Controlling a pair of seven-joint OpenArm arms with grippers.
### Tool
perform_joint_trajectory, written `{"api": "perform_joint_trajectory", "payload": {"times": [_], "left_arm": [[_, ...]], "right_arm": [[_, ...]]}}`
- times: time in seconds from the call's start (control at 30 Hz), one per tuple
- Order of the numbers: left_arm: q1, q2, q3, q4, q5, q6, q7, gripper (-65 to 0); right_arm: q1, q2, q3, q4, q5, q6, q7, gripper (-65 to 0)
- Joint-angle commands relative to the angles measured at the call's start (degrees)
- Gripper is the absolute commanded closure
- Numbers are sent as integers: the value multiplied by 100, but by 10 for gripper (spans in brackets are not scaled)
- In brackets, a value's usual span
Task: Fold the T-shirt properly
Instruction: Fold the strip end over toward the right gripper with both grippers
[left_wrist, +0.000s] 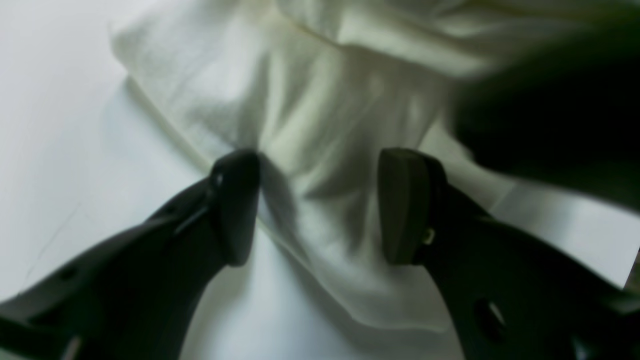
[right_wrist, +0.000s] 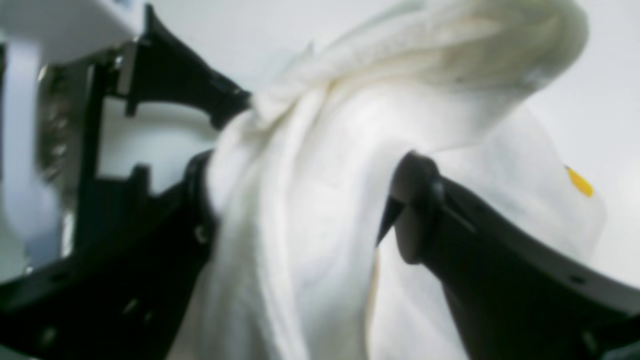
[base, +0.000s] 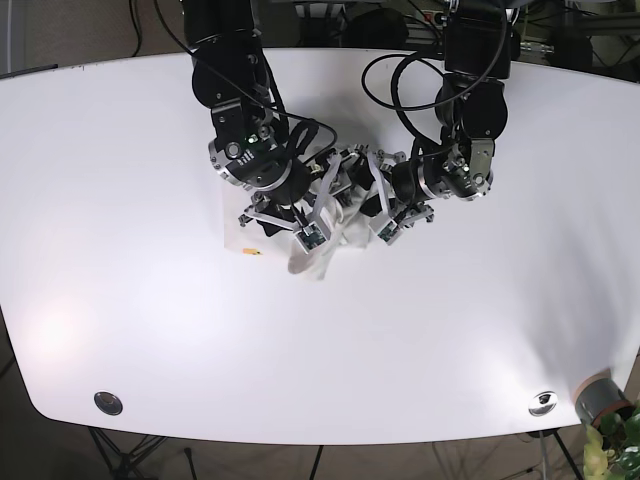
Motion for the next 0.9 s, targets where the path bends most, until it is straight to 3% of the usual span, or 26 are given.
{"api": "perform_joint_trajectory", "payload": {"times": [0.0,0.23,0.43,0.77,0.87], "left_arm": [[-27,-15,-43,98,67,-3,172,-350],[-10,152,-632,652,58,-3,180,-350],[-1,196,-1203,1162,58,-3,207,-350],[518,91,-2434,2401,67,-3,207,-350],[579,-129,-2918,2384,67,-3,207,-350]], "right_arm": [[88,-15,35,435,239,44,9,-436],[18,11,615,681,1206,44,-88,-436],[-70,11,967,760,1698,44,-96,-436],[-123,231,1072,400,1707,44,-79,-428],[-8,248,1064,119,1707,44,-79,-346]]}}
